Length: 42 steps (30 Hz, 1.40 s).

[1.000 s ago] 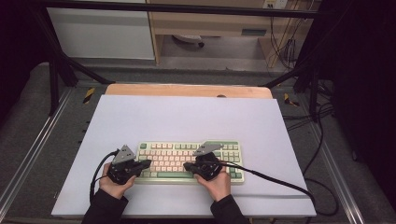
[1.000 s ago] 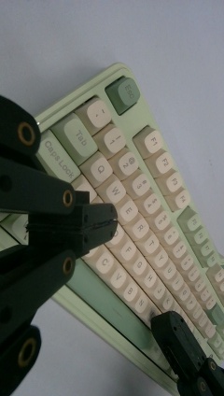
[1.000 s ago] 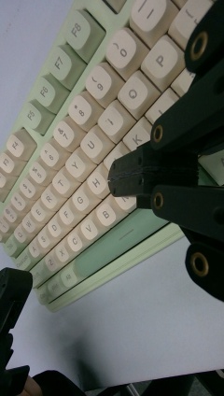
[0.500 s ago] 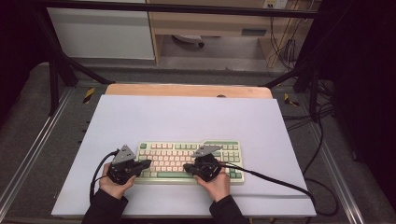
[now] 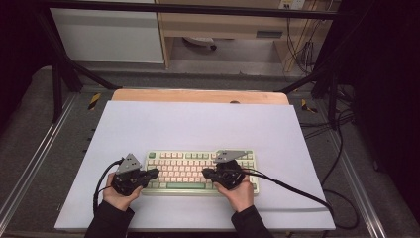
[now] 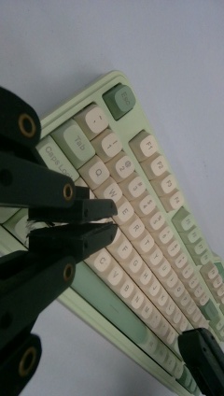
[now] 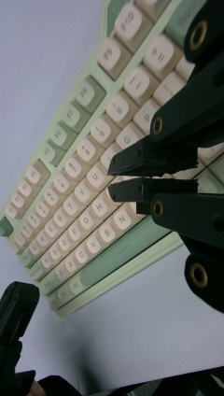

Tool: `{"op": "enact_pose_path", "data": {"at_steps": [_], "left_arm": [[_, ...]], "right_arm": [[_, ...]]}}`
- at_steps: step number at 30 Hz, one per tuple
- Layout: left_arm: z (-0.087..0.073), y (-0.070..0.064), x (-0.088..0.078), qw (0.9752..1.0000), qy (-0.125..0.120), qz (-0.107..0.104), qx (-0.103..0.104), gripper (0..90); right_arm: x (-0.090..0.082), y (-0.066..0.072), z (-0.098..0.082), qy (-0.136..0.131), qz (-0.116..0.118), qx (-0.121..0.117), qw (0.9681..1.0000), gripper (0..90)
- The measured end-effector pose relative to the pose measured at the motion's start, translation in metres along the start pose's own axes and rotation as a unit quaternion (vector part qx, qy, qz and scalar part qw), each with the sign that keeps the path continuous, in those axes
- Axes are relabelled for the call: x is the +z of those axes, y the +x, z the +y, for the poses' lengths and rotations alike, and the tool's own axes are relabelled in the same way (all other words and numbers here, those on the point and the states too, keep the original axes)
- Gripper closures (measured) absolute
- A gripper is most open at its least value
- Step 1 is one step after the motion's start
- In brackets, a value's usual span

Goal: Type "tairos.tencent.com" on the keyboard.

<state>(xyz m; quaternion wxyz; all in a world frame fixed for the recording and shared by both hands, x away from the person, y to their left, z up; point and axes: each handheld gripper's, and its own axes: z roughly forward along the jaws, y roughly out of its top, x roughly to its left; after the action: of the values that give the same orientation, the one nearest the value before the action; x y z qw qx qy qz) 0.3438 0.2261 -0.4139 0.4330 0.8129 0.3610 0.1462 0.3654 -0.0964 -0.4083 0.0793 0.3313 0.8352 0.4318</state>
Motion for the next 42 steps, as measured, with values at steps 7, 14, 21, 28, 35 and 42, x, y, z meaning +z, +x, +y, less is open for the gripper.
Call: {"op": "enact_pose_path", "data": {"at_steps": [7,14,21,28,35,42], "left_arm": [[0.001,0.004,-0.001,0.9999,0.006,0.006,0.008,57.0],[-0.002,0.009,-0.004,0.9998,0.012,0.01,0.014,36.5],[-0.012,0.016,-0.011,0.9997,0.021,0.006,0.013,19.2],[-0.022,0.023,-0.016,0.9993,0.032,0.015,0.013,9.7],[-0.033,0.029,-0.02,0.9991,0.038,0.016,0.004,8.0],[-0.036,0.03,-0.022,0.9993,0.034,0.013,0.007,8.0]], "right_arm": [[-0.024,-0.018,-0.005,-0.009,-0.02,0.007,0.9997,60.2],[-0.047,-0.039,-0.019,-0.008,-0.037,0.02,0.9991,35.1],[-0.063,-0.057,-0.039,-0.005,-0.046,0.037,0.9982,14.6],[-0.077,-0.067,-0.06,-0.014,-0.059,0.047,0.9971,4.4],[-0.088,-0.078,-0.083,-0.02,-0.05,0.063,0.9965,0.8],[-0.094,-0.083,-0.095,-0.024,-0.051,0.068,0.9961,0.5]]}}
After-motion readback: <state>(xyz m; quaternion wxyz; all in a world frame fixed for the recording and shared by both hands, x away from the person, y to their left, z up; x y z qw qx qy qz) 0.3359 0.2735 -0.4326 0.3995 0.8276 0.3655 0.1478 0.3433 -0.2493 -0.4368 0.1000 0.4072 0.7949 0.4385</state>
